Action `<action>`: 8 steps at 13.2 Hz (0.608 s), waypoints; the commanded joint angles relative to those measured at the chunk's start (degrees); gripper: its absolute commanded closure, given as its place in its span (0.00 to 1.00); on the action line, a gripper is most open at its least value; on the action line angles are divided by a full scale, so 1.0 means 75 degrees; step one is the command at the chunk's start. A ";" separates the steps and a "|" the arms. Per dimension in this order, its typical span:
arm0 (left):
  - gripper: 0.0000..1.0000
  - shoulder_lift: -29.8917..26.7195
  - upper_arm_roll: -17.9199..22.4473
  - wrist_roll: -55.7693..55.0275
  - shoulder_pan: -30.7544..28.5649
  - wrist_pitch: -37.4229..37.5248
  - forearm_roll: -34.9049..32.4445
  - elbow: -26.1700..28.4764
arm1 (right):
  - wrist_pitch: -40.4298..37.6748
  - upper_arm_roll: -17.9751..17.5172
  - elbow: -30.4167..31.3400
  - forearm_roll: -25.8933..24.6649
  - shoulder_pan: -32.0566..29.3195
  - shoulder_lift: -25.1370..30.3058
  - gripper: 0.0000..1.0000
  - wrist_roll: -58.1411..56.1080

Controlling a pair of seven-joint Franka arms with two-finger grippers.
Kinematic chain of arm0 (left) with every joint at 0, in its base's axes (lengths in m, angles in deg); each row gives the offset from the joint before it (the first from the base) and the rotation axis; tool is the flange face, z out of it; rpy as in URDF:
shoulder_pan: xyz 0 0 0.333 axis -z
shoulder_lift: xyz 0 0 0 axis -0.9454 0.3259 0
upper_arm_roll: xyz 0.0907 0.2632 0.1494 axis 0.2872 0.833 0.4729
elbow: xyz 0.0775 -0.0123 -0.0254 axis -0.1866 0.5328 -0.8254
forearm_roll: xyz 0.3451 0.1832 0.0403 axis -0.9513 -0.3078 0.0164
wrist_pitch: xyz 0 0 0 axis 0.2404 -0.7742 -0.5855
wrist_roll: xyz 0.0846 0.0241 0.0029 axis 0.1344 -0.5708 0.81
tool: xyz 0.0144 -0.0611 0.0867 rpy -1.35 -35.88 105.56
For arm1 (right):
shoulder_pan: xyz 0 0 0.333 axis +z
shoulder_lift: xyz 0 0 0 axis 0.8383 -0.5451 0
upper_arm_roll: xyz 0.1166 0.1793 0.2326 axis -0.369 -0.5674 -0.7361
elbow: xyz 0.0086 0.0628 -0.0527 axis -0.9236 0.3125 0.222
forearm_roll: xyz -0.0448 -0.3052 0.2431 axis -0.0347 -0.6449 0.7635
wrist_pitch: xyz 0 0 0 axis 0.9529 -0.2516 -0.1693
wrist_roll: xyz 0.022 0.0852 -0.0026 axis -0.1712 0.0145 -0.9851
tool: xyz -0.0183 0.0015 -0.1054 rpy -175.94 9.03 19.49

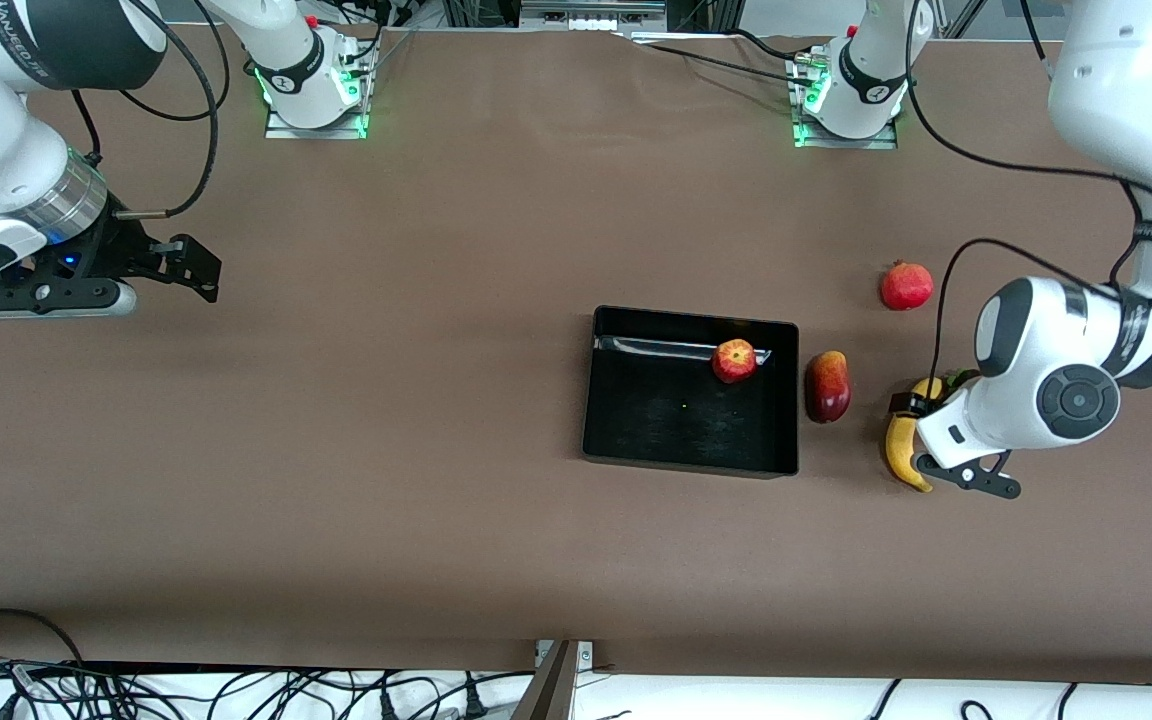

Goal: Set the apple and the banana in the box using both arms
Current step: 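Move the left gripper down onto the yellow banana and close it, then lift the banana off the table with the left gripper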

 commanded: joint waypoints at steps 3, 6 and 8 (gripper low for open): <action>0.00 0.0198 -0.0087 0.0399 -0.0408 -0.2159 -0.0137 0.1472 | 0.0176 -0.0118 -0.0217 -0.0143 -0.0115 -0.0070 0.00 0.0081; 0.80 0.0222 -0.0099 0.0456 -0.0478 -0.2127 -0.0125 0.1474 | 0.0189 -0.0118 -0.0217 -0.0132 -0.0126 -0.0093 0.00 0.0093; 1.00 0.0175 -0.0110 0.0469 -0.0478 -0.2104 -0.0125 0.1439 | 0.0189 -0.0118 -0.0206 -0.0132 -0.0126 -0.0105 0.00 0.0093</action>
